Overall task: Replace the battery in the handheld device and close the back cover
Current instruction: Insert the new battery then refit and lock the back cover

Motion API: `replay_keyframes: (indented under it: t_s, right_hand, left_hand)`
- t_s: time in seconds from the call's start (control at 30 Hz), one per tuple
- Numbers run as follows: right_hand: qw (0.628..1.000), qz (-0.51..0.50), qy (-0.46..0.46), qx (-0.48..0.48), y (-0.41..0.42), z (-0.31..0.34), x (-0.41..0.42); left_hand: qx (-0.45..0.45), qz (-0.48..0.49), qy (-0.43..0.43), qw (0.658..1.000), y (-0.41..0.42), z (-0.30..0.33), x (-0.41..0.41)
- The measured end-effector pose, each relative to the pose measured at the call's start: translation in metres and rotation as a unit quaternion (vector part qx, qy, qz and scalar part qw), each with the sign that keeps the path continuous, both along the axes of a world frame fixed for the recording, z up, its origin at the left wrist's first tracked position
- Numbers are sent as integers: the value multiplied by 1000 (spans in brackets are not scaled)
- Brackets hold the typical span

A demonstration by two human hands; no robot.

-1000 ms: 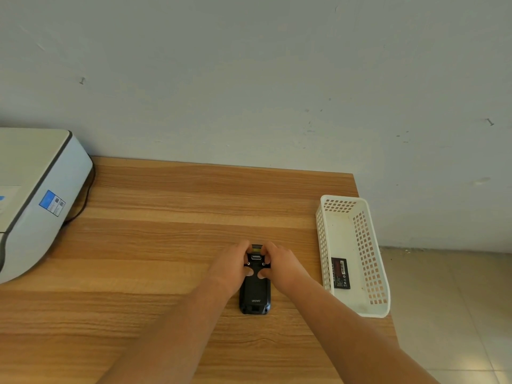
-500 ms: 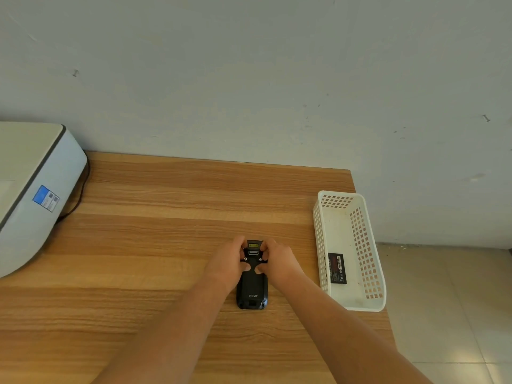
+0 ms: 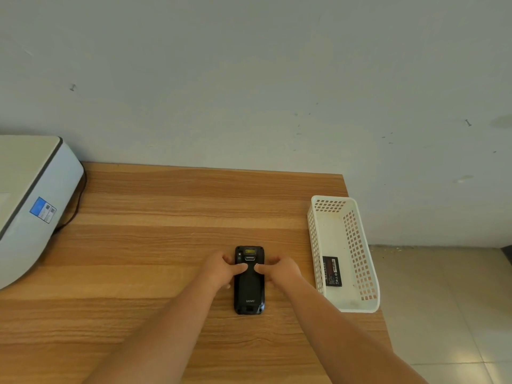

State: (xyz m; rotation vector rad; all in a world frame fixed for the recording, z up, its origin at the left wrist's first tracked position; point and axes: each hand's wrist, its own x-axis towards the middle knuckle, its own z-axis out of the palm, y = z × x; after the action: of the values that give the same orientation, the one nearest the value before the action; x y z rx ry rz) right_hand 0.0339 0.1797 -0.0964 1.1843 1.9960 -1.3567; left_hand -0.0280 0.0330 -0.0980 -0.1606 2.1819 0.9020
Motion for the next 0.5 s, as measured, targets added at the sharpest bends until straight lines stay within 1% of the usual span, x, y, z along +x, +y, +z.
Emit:
replay_keyframes:
  t_s: [0.07,0.2,0.37,0.5]
  right_hand:
    - [1000,16,-24,-12,-2,1,-3]
    - [999,17,-31,10,-5,-1,-8]
    - [998,18,-61,9,-3,-6,-16]
    - [998,21,-64,5,0,-6,-18]
  left_hand:
    - [-11,2,-31,999,3,1,-3]
    - [-43,9,-42,998,11,-2,-6]
    - [-28,53,-85,995,14,-6,-11]
    - [-41,50,-79,995,15,-5,-12]
